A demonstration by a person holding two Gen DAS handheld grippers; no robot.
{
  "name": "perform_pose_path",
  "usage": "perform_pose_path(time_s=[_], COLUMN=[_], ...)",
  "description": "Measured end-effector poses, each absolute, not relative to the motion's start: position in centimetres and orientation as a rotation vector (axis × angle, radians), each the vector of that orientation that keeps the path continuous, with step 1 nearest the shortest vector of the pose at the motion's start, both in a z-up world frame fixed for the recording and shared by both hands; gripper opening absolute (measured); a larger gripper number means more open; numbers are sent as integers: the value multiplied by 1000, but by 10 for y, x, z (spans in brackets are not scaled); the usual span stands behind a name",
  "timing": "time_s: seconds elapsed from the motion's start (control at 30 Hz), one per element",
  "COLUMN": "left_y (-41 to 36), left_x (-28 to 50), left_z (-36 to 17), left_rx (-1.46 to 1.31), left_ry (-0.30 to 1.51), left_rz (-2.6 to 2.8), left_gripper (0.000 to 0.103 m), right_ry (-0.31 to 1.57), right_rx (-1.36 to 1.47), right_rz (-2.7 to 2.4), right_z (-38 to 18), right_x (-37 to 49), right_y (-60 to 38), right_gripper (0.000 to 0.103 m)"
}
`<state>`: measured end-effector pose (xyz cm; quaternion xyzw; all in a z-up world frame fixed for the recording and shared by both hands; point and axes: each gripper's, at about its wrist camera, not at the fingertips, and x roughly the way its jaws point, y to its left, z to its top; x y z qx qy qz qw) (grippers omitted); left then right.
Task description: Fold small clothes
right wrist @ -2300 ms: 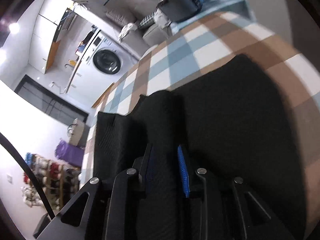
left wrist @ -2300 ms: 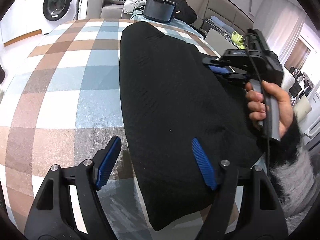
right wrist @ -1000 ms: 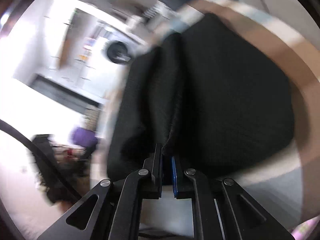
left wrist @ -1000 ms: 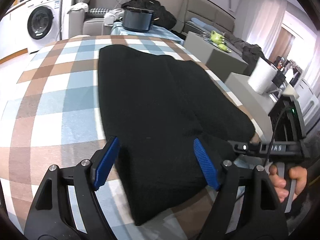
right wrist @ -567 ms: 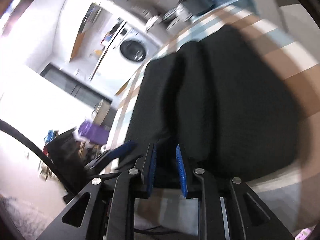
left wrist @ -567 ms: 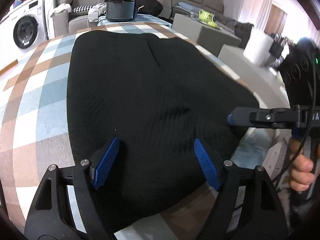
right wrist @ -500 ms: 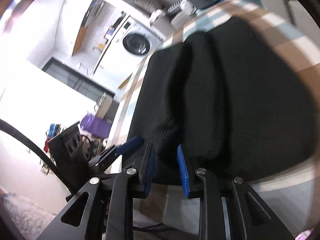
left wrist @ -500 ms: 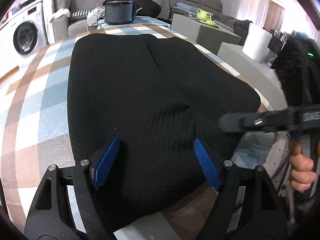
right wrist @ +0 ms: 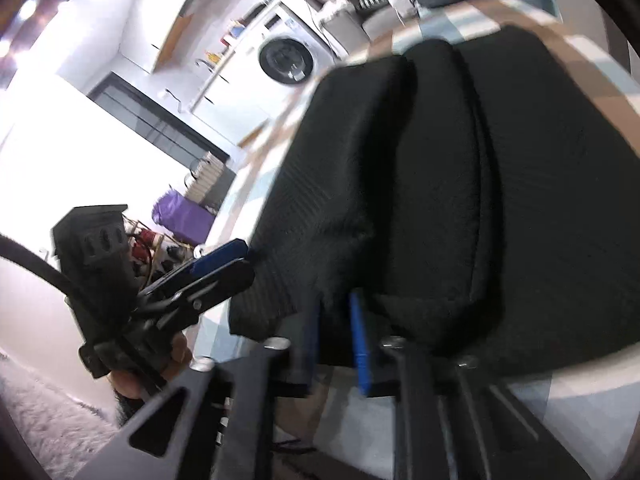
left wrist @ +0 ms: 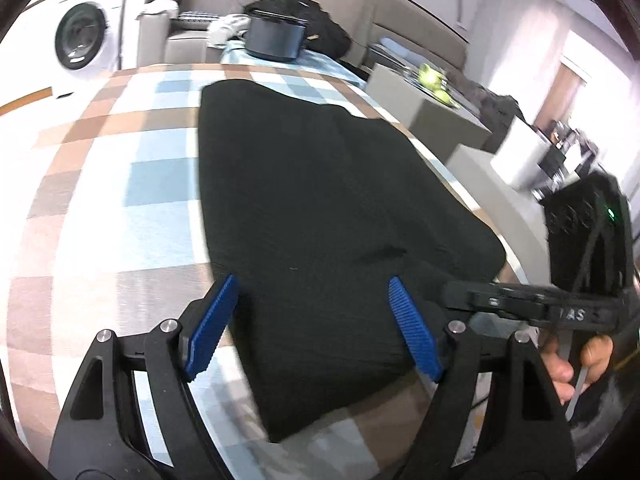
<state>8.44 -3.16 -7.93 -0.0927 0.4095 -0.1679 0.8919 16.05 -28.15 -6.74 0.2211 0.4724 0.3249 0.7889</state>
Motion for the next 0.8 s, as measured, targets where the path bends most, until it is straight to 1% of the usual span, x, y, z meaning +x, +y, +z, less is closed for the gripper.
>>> perform_pose_path(time_s=[0.07,0.1,0.2,0.27,0.3,0.33,0.37,0.53,0.7,0.77,0.8], left_y=[-25,-22,-14,-11,-9,-7,-6,-5,-1,3,4], left_x=[89,90,95,96,95,95,95,94,90,90,90], left_z=[-83,-85,-92,-94,-95,-97,-97,-98,-93,-91,-90], left_rx=[-198,-200,-196,-186,-186,-188,-189,-184,-189,-203,-212], left_ry=[860,867,887,893,893,892,892,893,869,861,858], left_rz=[-321,-310,-285,-274,-271,-270,-269,-241,-203,-185,-177], left_gripper=[76,76,76,76,76,76,76,76,76,76,76], right_ry=[1047,1093,1133,1123,1108,1104,1103,1146,1121,1109,1111], right_rx=[443,405,403,410,432,456,475,497,555,554,537], right_rz=[673,648,643,650,653,654,647,576,523,516,520], right_z=[-73,-80,-84,-78,-75,-75,-76,-86,-86,-85,-84], right_x=[159,161,164,164,169,174,185,241,302,319,327], right_y=[-297,-293,-301,-304,-305,-309,-310,-292,-277,-273,-269], right_gripper=[5,5,5,10,16,28,29,30,29,18,10])
